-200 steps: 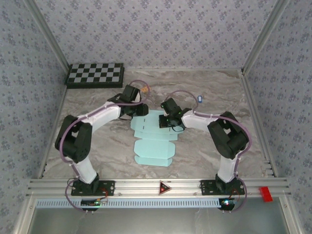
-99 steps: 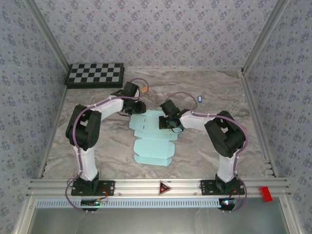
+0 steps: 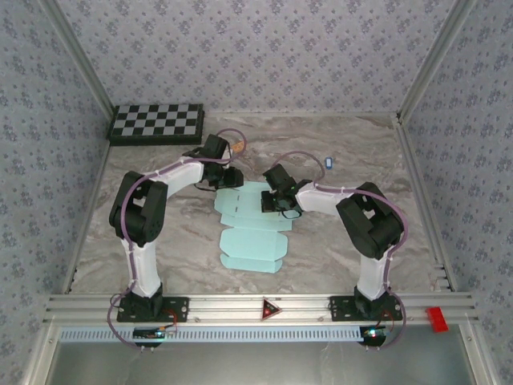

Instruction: Fold the paper box

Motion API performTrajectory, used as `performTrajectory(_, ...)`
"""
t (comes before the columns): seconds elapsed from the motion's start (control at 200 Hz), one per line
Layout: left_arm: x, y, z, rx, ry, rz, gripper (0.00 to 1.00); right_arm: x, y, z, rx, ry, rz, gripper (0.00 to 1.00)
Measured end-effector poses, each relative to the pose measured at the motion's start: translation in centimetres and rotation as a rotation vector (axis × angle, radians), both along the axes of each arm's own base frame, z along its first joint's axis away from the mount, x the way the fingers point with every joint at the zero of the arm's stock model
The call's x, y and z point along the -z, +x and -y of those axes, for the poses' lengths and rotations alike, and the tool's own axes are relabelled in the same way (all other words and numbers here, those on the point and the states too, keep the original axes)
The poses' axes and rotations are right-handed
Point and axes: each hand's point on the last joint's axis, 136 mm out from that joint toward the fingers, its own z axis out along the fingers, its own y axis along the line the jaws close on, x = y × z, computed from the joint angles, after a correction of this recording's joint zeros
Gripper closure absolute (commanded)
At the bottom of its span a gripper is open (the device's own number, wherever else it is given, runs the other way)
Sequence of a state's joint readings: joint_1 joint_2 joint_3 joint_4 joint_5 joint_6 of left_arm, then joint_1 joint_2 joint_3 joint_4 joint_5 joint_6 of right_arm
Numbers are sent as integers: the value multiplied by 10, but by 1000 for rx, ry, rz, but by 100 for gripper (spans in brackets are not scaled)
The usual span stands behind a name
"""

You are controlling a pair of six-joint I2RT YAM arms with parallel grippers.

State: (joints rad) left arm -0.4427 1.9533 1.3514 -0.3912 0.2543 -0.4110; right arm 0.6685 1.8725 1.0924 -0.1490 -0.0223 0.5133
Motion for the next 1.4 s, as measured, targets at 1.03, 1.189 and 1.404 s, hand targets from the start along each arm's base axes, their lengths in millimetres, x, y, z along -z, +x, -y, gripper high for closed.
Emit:
performTrajectory(1.03,0,1,40,116,-186,-72,65,1,2,-3,-2,7,10,100)
performTrajectory(1.189,-1,3,40,113,-182,-65,62,0,2,-3,-2,7,11,100)
performTrajectory(1.404,-21,8,27,80,-125,11,56,0,2,-2,-6,4,12,99)
